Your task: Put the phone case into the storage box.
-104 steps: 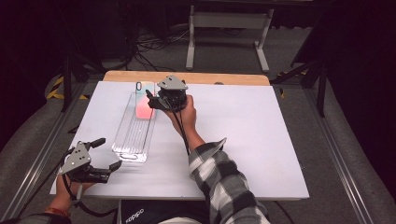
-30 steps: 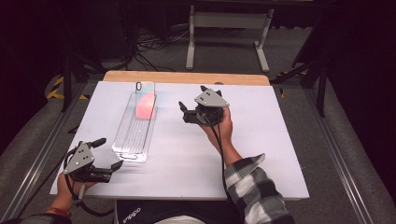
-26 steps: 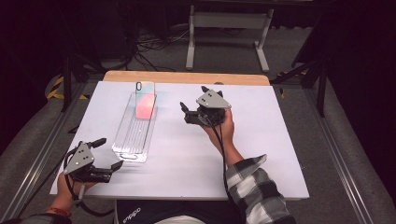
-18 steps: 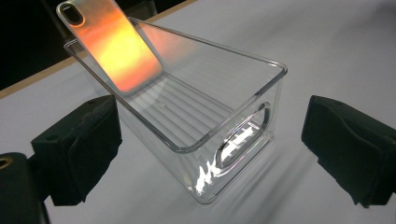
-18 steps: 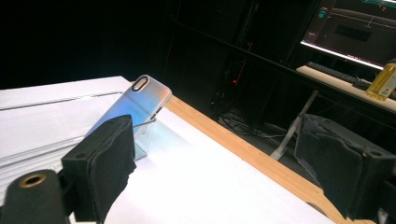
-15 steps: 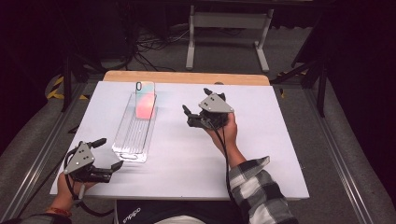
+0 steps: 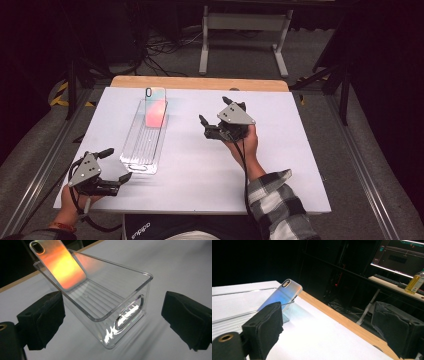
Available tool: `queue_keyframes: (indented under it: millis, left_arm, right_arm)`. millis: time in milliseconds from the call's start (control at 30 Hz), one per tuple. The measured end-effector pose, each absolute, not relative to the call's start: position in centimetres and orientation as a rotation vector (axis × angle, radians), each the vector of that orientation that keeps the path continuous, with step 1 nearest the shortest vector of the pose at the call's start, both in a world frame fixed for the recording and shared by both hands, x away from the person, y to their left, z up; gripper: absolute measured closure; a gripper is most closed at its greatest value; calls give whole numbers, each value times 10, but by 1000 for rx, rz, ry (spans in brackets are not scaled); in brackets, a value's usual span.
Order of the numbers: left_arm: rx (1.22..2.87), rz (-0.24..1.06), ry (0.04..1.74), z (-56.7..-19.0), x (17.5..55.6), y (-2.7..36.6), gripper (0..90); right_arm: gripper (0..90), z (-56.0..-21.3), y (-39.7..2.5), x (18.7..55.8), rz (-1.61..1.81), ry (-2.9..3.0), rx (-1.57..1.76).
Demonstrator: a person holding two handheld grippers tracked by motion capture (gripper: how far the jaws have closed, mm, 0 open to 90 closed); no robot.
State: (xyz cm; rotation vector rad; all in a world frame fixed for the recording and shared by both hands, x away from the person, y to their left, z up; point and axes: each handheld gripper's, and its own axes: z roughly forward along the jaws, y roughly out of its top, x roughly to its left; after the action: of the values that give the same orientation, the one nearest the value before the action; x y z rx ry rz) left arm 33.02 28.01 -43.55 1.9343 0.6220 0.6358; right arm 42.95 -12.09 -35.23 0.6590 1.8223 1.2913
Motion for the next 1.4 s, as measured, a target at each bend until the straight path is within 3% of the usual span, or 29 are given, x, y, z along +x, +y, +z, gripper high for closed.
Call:
queue_keyframes:
  millis: [1400]
  left_arm:
    - [1941,644,603,-435,328,279,55]
  right_arm:
    - [111,-358,-138,401,1286,1854,582]
